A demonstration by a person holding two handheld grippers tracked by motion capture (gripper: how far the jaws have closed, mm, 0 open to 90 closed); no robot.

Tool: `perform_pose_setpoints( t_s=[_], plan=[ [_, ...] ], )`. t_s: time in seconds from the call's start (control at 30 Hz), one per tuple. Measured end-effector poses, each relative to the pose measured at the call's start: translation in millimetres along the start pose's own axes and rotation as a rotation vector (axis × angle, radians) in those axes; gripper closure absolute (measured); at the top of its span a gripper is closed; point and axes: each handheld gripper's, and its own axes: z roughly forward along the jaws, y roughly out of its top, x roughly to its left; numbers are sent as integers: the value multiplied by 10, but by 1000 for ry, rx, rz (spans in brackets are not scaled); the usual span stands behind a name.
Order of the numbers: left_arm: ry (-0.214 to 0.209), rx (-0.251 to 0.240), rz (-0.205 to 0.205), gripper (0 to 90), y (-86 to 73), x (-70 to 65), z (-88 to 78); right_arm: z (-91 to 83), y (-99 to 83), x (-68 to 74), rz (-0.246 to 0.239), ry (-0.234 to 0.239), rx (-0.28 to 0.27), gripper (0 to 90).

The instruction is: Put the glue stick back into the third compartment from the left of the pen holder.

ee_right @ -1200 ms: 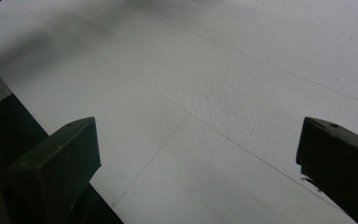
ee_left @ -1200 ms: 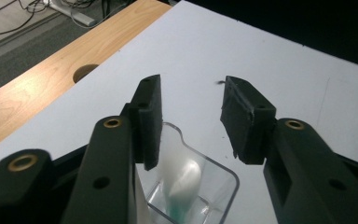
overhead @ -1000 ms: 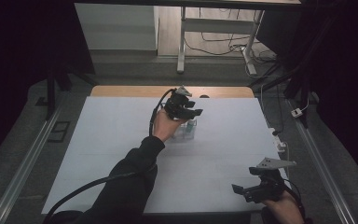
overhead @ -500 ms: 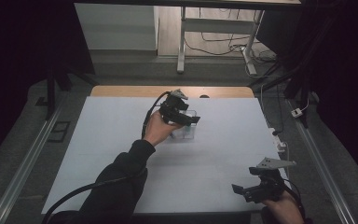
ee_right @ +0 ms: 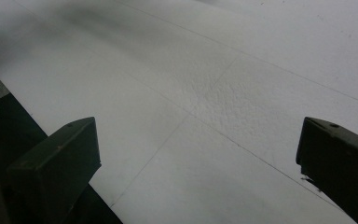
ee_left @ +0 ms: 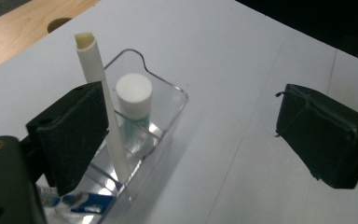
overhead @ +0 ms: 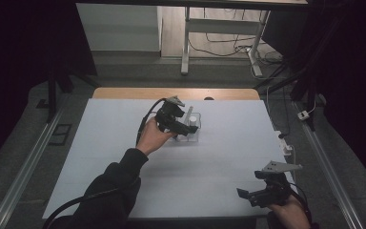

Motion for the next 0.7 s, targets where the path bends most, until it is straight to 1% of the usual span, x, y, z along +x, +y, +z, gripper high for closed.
perform_pose_setpoints(
  t_s=[0.2, 0.33, 0.43, 0.5, 0.63, 0.7],
  plan=[
    [-15, -7, -12, 39, -111, -9, -117, 1, 1, 1, 0, -1, 1, 0],
    [-26, -18, -33, 3, -185, 1, -193, 3, 2, 3, 2, -1, 3, 0],
    [-28, -31, -43, 0, -242, 3, -242, 3, 2, 4, 1, -2, 3, 0],
    [-38, -37, -51, 0, -277, 5, -270, 4, 2, 5, 1, -2, 3, 0],
    [-31, -38, -45, 0, -339, -18, -325, 3, 3, 6, 0, -4, 5, 0],
    [-23, -40, -35, 0, -369, -33, -353, 5, 3, 5, 2, -2, 4, 0]
  ],
)
